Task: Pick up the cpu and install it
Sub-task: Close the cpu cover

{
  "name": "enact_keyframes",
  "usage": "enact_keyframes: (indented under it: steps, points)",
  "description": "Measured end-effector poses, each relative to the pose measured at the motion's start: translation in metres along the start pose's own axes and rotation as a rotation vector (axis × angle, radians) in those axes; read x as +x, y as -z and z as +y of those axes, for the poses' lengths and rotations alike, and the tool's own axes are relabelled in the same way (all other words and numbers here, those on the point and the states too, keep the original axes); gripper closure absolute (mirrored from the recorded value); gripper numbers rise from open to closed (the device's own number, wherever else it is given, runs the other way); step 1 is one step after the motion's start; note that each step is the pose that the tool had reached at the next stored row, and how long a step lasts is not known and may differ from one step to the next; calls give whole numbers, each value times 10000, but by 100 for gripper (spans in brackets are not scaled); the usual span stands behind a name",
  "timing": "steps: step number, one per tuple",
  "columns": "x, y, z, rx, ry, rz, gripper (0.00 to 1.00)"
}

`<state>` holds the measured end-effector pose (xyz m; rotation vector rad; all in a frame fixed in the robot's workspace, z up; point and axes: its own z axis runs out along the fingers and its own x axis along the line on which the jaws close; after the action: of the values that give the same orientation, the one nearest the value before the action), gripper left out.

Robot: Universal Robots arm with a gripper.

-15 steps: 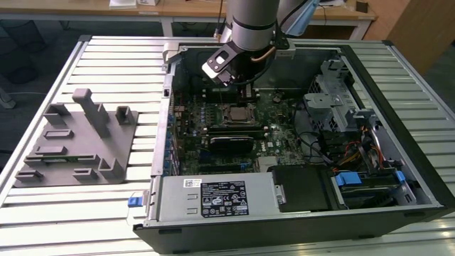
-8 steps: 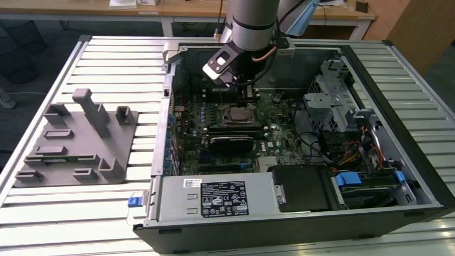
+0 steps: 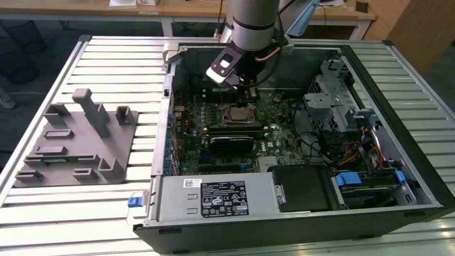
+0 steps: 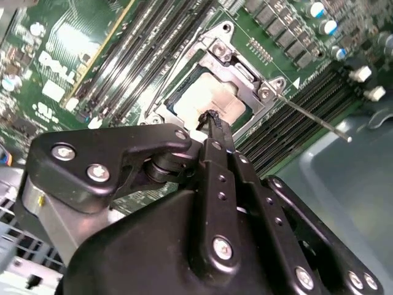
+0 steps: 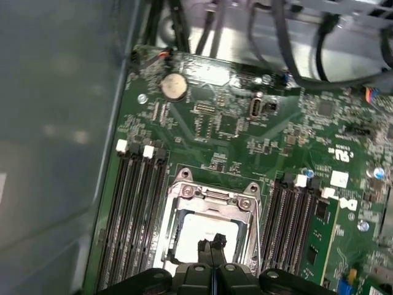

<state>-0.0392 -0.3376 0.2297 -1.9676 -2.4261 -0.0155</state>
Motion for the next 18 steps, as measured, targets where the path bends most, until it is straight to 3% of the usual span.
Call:
enact_keyframes:
  steps: [18]
  points:
    - [0, -1, 0, 67, 3296, -12, 89]
